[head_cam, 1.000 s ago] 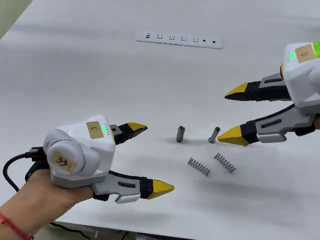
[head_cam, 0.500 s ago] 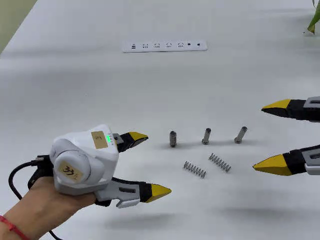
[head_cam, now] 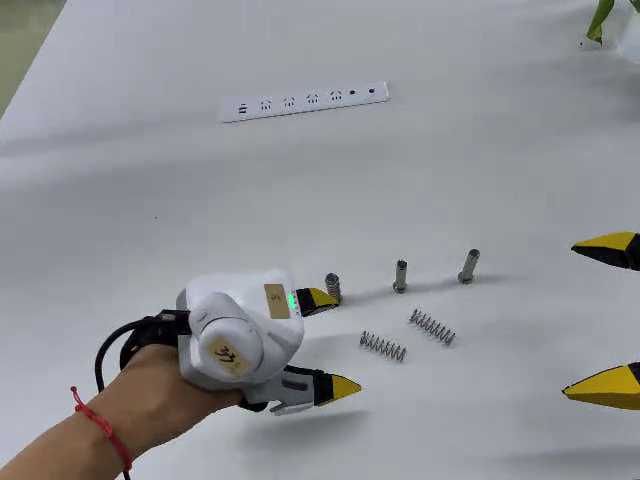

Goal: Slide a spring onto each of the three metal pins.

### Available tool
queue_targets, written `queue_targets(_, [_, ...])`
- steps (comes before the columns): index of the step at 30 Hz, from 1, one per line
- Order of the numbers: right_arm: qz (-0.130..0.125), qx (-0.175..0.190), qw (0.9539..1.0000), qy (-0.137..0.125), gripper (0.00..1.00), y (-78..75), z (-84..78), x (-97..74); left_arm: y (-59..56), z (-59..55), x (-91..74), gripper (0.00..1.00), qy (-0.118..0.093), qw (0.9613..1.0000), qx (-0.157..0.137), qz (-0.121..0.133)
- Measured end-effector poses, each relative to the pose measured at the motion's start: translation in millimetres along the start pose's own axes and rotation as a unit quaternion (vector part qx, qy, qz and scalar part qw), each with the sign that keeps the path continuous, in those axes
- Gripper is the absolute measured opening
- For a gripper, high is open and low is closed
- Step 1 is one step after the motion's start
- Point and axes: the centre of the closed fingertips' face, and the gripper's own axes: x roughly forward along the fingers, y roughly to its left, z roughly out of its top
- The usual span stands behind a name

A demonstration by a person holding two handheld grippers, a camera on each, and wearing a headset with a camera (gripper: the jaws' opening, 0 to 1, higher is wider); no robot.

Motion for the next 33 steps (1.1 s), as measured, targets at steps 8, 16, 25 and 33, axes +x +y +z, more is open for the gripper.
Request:
queue_targets(8, [-0.004,0.006,0.9999,-0.007,0.94,-5.0,-17.5,-6.9,2.7,-6.7,20.8,0.41,0.041,0.9979,0.048,-0.012])
queue_targets(16, [-0.006,0.002,1.0000,0.005,0.95,-5.2,-30.2,-13.3,4.0,-9.9,35.8,0.35,0.060,0.9951,0.076,-0.018])
queue_targets(25, [-0.014,0.005,0.9999,0.005,0.92,-3.4,-32.8,-16.5,2.4,-19.9,48.1,0.27,0.093,0.9894,0.109,-0.026])
queue_targets(33, [-0.018,0.010,0.9998,0.003,0.91,-2.7,-35.6,-18.8,2.2,-21.9,48.8,0.21,0.104,0.9889,0.103,-0.025])
